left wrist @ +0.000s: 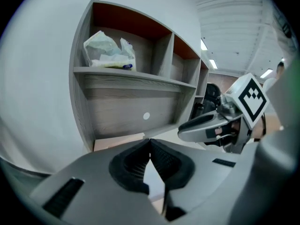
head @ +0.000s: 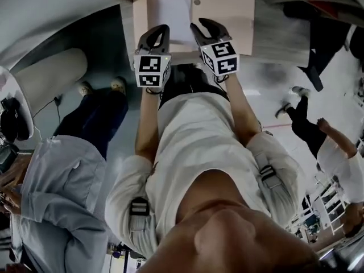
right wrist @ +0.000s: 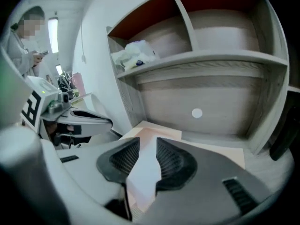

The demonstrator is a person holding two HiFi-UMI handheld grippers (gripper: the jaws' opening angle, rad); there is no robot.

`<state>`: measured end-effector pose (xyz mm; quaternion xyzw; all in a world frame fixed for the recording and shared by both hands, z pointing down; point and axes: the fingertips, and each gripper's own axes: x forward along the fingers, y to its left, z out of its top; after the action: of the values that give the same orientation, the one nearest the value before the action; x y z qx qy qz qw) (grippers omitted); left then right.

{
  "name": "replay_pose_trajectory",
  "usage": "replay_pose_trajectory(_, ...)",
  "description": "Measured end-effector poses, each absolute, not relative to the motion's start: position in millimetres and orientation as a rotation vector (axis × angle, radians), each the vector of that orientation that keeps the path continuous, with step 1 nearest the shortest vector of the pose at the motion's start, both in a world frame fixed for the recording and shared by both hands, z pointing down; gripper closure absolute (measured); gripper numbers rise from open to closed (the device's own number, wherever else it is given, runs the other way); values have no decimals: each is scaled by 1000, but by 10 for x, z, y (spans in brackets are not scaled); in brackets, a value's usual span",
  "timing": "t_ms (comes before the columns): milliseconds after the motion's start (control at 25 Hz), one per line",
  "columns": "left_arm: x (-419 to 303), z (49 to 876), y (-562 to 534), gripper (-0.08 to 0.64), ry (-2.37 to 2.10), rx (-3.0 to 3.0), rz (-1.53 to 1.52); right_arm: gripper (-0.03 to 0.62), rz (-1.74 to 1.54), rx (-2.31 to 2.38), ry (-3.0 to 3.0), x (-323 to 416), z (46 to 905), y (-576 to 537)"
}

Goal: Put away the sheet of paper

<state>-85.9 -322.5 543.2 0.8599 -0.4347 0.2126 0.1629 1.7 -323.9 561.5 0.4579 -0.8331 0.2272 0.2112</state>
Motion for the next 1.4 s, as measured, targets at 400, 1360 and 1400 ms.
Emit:
replay_pose_trajectory(400, -871, 4542, -2938, 538, -1405, 2565, 494, 512, 397, 1304, -2524, 107, 4525, -2933)
replay_pose_trajectory(1360, -1057, 3604, -2150, 538, -1471, 2690, 313, 572, 172, 1380, -2616, 6, 3667, -2167)
replay_pose_trajectory(1400, -1084, 3581, -2159, 538, -1460, 2701, 304, 571, 170, 1392, -2610, -30, 3648, -2173)
